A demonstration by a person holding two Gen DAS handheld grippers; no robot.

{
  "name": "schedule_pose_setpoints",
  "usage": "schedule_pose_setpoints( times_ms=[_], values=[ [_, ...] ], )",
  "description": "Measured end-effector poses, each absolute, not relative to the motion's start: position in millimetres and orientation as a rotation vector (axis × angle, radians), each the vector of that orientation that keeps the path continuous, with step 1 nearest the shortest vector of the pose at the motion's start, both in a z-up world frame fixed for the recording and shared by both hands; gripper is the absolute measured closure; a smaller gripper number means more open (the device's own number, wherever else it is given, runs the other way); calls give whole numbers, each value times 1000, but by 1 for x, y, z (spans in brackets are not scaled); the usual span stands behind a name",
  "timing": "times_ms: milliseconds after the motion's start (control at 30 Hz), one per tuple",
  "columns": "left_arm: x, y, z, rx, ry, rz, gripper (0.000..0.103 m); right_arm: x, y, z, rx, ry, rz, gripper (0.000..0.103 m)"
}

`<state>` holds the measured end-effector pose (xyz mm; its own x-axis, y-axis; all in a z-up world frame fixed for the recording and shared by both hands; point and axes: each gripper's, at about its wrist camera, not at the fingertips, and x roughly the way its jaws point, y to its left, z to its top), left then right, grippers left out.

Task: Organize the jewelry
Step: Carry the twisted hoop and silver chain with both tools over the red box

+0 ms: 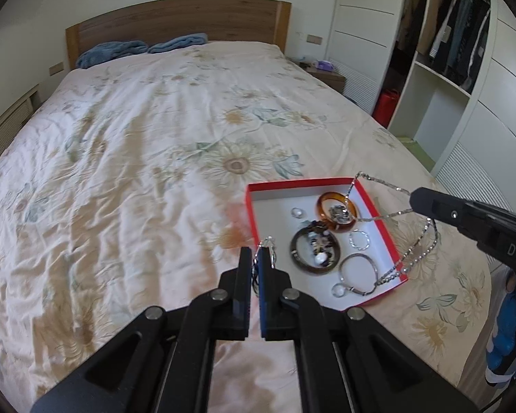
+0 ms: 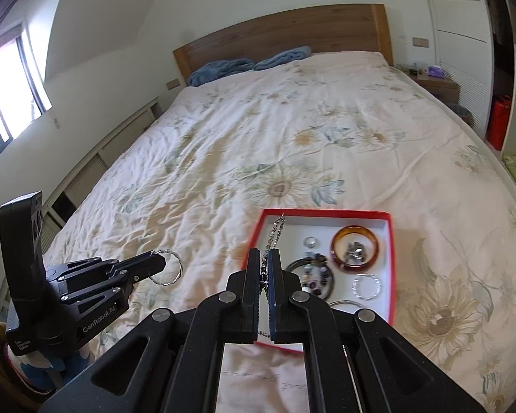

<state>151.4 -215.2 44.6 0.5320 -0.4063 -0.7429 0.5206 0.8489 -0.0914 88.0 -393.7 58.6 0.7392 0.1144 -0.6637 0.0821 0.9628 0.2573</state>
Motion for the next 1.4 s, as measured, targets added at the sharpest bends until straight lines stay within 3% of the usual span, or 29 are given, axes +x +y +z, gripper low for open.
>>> schedule_pose_setpoints(
  times_ms=[667,1400],
  values=[
    [172,-304,-15,209,954,-647,100,113,-460,-1,361,788,-46,99],
    [162,-325,-70,265,1047,-668,100,107,-459,-71,360,944,-64,100]
  ],
)
